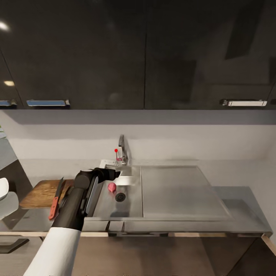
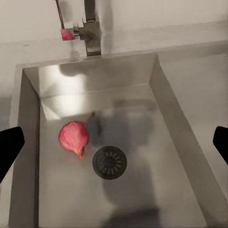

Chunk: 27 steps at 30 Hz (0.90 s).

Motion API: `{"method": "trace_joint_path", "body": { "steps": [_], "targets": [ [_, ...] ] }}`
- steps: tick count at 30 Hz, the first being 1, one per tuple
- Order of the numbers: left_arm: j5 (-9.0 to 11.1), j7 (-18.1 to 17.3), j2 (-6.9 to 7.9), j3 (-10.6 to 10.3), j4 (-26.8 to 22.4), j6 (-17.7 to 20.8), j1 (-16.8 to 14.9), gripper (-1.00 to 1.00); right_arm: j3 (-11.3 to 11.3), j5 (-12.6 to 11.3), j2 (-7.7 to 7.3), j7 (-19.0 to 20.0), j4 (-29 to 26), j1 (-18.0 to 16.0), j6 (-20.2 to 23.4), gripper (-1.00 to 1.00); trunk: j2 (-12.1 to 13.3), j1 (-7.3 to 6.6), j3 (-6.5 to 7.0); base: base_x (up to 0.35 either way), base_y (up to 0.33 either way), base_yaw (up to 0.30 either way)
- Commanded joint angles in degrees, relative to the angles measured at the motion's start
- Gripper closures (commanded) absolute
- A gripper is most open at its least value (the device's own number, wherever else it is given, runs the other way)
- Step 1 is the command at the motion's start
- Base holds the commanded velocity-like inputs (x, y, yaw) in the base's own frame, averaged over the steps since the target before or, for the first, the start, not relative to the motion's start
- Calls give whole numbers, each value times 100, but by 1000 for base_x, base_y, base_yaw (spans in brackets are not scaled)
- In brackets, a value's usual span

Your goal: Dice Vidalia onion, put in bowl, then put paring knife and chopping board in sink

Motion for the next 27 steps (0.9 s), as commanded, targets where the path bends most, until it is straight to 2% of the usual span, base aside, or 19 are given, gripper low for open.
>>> {"method": "trace_joint_path", "body": {
  "steps": [1, 5, 9, 13, 22, 24, 27],
  "targets": [
    [-60, -47, -1, 2, 29, 18, -6, -100, 47, -24, -2, -41, 31, -5, 13, -100, -14, 4, -22, 6, -1, -23],
    [-60, -47, -2, 2, 89, 10, -8, -100, 47, -184, 3, -32, 262, -5, 215, -100, -14, 4, -52, 2, -1, -9],
    [-60, -47, 2, 2, 165, -4, -9, -100, 53, -308, 11, -6, 385, -5, 613, -100, -14, 4, -72, 1, 0, -2],
    [-60, -47, 8, 9, 212, -9, -7, -100, 54, -342, 21, 94, 420, -5, 913, -100, -14, 4, -77, 0, 0, 0],
    [-68, -47, 20, 19, 447, -12, -9, -100, 52, -349, 6, 201, 430, -5, 1097, -100, -14, 4, -114, 3, 0, 0],
    [-69, -47, 25, 20, 490, -11, -9, -100, 47, -349, -1, 243, 430, -5, 1334, -100, -14, 4, -132, 104, 0, 0],
    [-69, -47, 28, 20, 522, -10, -9, -100, 50, -349, 6, 257, 430, -5, 1446, -100, -14, 4, -160, 201, 0, 0]
  ]
}}
